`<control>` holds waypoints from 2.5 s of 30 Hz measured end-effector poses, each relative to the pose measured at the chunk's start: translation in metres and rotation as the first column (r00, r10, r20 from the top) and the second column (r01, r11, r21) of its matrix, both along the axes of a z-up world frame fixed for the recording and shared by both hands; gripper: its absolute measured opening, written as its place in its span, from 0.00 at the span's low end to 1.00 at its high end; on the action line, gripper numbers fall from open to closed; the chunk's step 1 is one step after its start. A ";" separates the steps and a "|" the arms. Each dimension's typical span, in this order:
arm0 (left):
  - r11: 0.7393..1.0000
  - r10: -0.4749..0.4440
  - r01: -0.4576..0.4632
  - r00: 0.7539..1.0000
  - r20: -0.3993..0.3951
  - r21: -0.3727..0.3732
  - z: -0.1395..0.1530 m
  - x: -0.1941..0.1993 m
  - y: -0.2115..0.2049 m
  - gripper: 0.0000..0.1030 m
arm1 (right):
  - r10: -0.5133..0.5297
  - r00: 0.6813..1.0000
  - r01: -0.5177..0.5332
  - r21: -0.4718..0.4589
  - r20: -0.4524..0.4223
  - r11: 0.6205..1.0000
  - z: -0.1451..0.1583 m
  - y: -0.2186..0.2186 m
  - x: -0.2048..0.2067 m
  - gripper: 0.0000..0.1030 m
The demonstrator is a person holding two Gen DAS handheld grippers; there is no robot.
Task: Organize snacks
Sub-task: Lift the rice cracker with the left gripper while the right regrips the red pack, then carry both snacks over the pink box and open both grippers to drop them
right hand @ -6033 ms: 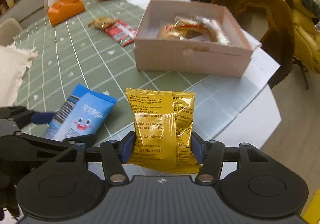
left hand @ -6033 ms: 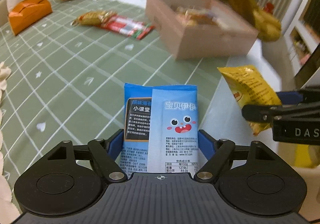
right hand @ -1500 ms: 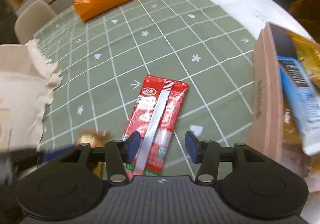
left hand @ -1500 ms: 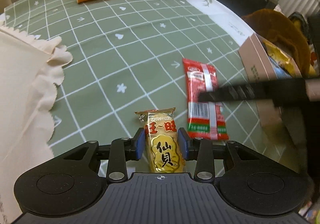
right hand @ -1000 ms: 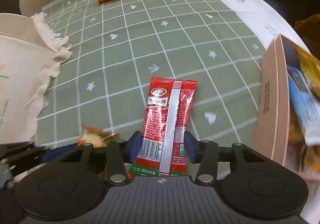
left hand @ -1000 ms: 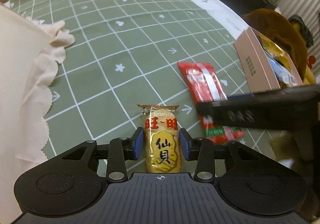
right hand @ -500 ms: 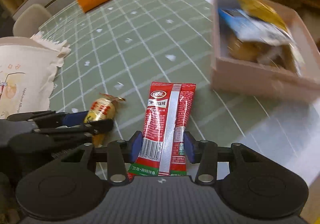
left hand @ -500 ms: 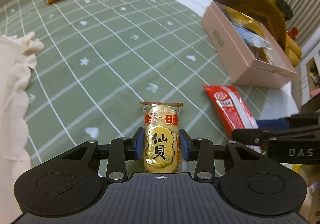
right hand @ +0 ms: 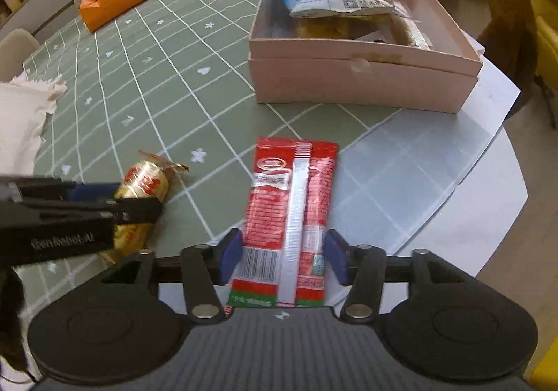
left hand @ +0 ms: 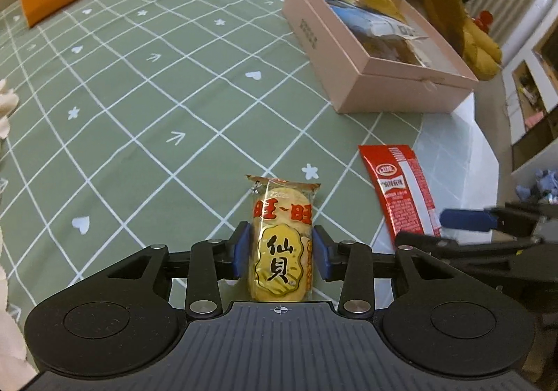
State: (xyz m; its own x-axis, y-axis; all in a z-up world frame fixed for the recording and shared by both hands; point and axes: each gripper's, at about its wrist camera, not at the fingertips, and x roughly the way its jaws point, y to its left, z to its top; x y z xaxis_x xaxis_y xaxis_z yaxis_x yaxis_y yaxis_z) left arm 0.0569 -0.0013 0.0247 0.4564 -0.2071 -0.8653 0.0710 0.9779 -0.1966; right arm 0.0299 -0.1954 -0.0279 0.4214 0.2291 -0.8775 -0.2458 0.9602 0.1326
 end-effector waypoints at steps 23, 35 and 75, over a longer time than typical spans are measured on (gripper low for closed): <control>0.999 -0.044 0.042 0.995 0.088 0.026 -0.002 -0.020 -0.002 0.41 | 0.011 0.985 -0.003 -0.046 0.173 0.999 -0.011 0.016 -0.012 0.71; 0.997 -0.045 0.067 0.924 0.379 -0.045 0.114 -0.008 -0.028 0.38 | 0.017 0.972 -0.052 0.144 0.235 0.988 0.057 -0.045 -0.014 0.44; 0.982 0.123 -0.080 0.958 0.259 -0.169 0.033 0.047 0.004 0.41 | -0.233 0.935 0.161 0.265 0.269 0.951 0.113 -0.088 0.161 0.63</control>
